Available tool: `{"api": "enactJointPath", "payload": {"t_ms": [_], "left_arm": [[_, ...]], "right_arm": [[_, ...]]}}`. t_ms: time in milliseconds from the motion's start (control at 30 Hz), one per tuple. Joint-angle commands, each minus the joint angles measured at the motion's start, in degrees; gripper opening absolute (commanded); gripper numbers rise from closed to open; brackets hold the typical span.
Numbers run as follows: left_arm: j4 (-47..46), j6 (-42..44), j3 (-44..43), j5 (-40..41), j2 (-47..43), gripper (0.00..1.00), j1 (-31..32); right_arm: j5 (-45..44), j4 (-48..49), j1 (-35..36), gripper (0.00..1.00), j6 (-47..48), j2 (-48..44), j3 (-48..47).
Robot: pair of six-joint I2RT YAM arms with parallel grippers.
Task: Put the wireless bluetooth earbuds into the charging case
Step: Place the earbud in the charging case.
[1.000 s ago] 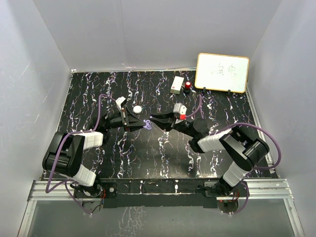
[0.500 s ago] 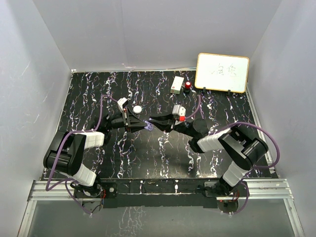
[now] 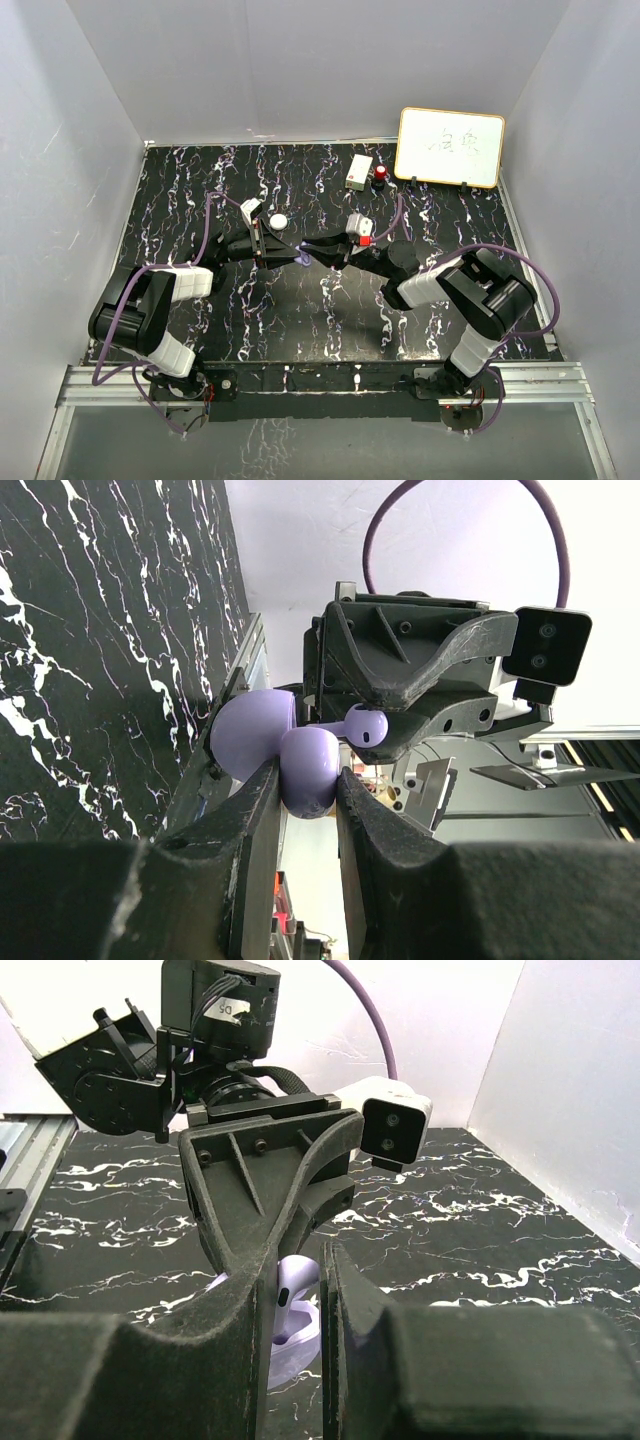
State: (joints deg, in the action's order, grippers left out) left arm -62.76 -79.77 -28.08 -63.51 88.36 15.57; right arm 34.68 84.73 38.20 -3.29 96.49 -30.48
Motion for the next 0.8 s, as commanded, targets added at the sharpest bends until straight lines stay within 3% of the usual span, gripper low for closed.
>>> {"api": "enactJointPath", "payload": {"t_ms": [0,767], "left_arm": [[-1.84,0.06,-1.28,-0.28,-0.59,0.0,0.42],[-1.4,0.11,-1.54,0.0,-1.49,0.0,0.52]], "right_arm": [[0.44,11.25,0.0,0.0,0.9,0.02,-1.17],[0.17,11.62,-0.01,0.0,1.98,0.8,0.04]]}}
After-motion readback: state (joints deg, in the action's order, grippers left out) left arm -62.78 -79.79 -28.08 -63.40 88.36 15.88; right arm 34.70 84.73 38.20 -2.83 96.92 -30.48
